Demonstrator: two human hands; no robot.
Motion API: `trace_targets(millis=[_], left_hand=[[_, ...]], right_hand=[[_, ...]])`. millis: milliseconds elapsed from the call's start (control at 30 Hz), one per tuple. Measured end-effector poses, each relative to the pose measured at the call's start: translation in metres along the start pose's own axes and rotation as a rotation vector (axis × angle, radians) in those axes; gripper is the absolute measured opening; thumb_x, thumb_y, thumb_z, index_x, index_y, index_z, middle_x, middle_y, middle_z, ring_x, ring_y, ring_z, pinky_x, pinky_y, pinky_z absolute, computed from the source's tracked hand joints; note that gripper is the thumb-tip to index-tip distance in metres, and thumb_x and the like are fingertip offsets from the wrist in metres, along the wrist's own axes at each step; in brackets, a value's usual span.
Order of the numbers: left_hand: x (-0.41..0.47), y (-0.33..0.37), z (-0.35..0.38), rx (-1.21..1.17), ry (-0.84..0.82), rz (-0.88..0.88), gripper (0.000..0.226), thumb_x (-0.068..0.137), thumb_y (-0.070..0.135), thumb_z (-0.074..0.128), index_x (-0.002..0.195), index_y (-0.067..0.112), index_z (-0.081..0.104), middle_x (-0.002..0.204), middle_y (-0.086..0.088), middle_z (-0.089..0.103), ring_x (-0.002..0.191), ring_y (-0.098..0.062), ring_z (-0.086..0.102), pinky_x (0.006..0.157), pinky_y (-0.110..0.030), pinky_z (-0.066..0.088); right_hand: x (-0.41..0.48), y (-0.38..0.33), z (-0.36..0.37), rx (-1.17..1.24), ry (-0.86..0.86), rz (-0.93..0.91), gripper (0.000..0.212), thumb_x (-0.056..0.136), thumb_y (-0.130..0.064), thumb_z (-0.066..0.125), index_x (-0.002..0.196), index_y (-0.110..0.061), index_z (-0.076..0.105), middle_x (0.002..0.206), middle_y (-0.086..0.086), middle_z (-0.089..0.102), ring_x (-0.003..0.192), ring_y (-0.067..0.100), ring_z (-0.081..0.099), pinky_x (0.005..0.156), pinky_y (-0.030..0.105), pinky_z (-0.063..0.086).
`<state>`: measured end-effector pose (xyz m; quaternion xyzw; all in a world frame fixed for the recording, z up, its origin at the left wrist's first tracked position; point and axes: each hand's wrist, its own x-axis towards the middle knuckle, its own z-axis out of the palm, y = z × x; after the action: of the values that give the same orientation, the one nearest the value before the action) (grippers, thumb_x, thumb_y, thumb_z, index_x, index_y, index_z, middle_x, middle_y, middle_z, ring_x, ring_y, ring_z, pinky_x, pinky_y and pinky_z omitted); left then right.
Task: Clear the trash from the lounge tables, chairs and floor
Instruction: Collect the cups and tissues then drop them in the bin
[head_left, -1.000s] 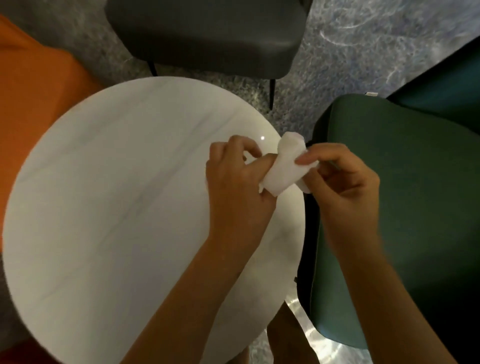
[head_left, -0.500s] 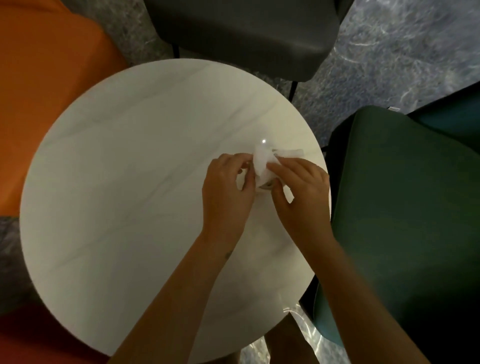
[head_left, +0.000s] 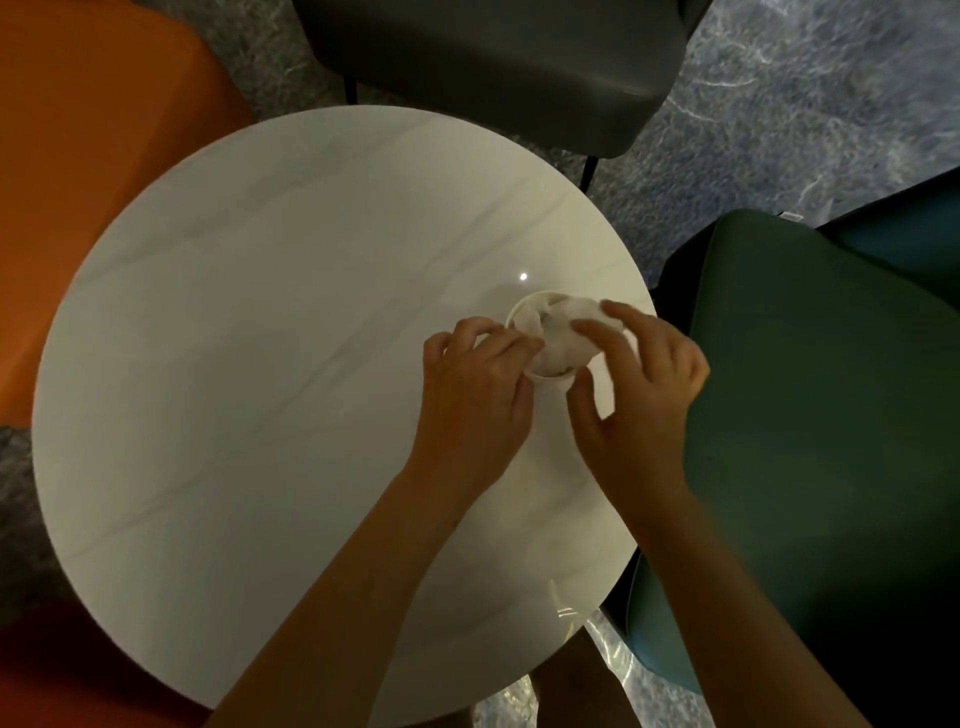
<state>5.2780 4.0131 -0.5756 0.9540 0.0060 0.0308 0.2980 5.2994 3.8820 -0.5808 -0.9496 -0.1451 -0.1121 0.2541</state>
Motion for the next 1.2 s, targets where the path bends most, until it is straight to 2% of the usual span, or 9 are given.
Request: trace_targets(millis=[100, 267, 400, 500, 667, 800, 900, 1033, 1200], left_hand=[[0.002, 0.0, 0.002, 0.034, -0.023, 0.013, 0.037, 0.084, 0.019, 0.039, 0.099, 0.008, 0.071, 0.1, -0.006, 0.071, 0.098, -0.029, 0.062, 0.08, -0.035, 0.032], [0.001, -0.005, 0.011, -0.031, -0.003, -0.001, 0.029, 0.086, 0.01, 0.046, 0.105, 0.005, 0.068, 0.108, -0.009, 0.067, 0.103, -0.028, 0.059, 0.088, -0.035, 0.038], [0.0, -0.005, 0.013, -0.31, 0.168, -0.133, 0.025, 0.08, 0.003, 0.064, 0.104, 0.002, 0.055, 0.11, -0.004, 0.048, 0.095, 0.005, 0.046, 0.077, -0.001, 0.04], [-0.003, -0.009, 0.01, -0.481, 0.103, -0.255, 0.048, 0.081, 0.004, 0.063, 0.124, 0.009, 0.043, 0.123, 0.005, 0.041, 0.11, 0.008, 0.046, 0.085, 0.0, 0.037], [-0.007, -0.008, 0.016, -0.504, -0.059, -0.37, 0.067, 0.084, 0.015, 0.068, 0.142, 0.016, 0.033, 0.143, 0.001, 0.042, 0.128, -0.009, 0.042, 0.101, -0.011, 0.03], [-0.021, -0.01, 0.008, -0.493, 0.097, -0.471, 0.083, 0.069, 0.023, 0.081, 0.139, 0.02, 0.037, 0.134, 0.009, 0.046, 0.113, 0.001, 0.046, 0.089, 0.002, 0.03], [-0.049, -0.016, -0.01, -0.373, 0.258, -0.522, 0.082, 0.065, 0.026, 0.083, 0.135, 0.015, 0.042, 0.12, 0.014, 0.046, 0.104, 0.009, 0.042, 0.082, 0.01, 0.024], [-0.105, -0.03, -0.04, -0.305, 0.464, -0.609, 0.078, 0.061, 0.026, 0.086, 0.127, 0.009, 0.048, 0.113, 0.012, 0.052, 0.098, 0.012, 0.045, 0.08, 0.007, 0.031], [-0.185, -0.045, -0.075, -0.292, 0.689, -0.789, 0.072, 0.064, 0.025, 0.082, 0.125, 0.011, 0.047, 0.104, 0.022, 0.046, 0.09, 0.012, 0.046, 0.077, 0.005, 0.032]], right_hand=[[-0.002, 0.001, 0.0, 0.094, -0.038, 0.081, 0.038, 0.082, -0.023, 0.044, 0.11, -0.007, 0.063, 0.112, 0.009, 0.064, 0.106, 0.016, 0.05, 0.095, 0.033, 0.025], [0.001, 0.001, 0.008, -0.026, -0.117, -0.089, 0.035, 0.086, -0.023, 0.041, 0.104, -0.01, 0.068, 0.108, 0.004, 0.069, 0.119, 0.027, 0.054, 0.104, 0.039, 0.018], [0.007, 0.0, 0.016, -0.068, -0.275, -0.07, 0.045, 0.092, -0.033, 0.03, 0.106, -0.016, 0.069, 0.117, 0.001, 0.066, 0.133, 0.027, 0.039, 0.111, 0.044, 0.004], [0.011, -0.002, 0.017, -0.091, -0.317, -0.108, 0.047, 0.093, -0.036, 0.027, 0.105, -0.021, 0.069, 0.12, 0.0, 0.065, 0.137, 0.028, 0.032, 0.112, 0.044, -0.002], [0.016, 0.005, 0.013, 0.086, -0.397, -0.241, 0.041, 0.093, -0.027, 0.034, 0.108, -0.008, 0.068, 0.112, 0.01, 0.067, 0.11, 0.032, 0.055, 0.097, 0.043, 0.034], [0.017, -0.009, 0.011, 0.3, -0.521, -0.384, 0.04, 0.093, -0.023, 0.034, 0.106, -0.004, 0.067, 0.107, 0.009, 0.069, 0.094, 0.016, 0.052, 0.087, 0.029, 0.042], [0.011, -0.037, 0.014, 0.334, -0.663, -0.493, 0.044, 0.095, -0.028, 0.029, 0.109, -0.009, 0.066, 0.111, 0.003, 0.067, 0.098, 0.026, 0.06, 0.095, 0.043, 0.04], [-0.007, -0.091, 0.018, 0.278, -0.644, -0.646, 0.044, 0.092, -0.034, 0.03, 0.109, -0.014, 0.066, 0.112, 0.001, 0.068, 0.124, 0.025, 0.048, 0.111, 0.048, 0.012], [-0.047, -0.165, 0.025, 0.34, -0.607, -0.878, 0.038, 0.09, -0.035, 0.037, 0.101, -0.02, 0.071, 0.11, -0.004, 0.066, 0.12, 0.021, 0.044, 0.106, 0.047, 0.018]])
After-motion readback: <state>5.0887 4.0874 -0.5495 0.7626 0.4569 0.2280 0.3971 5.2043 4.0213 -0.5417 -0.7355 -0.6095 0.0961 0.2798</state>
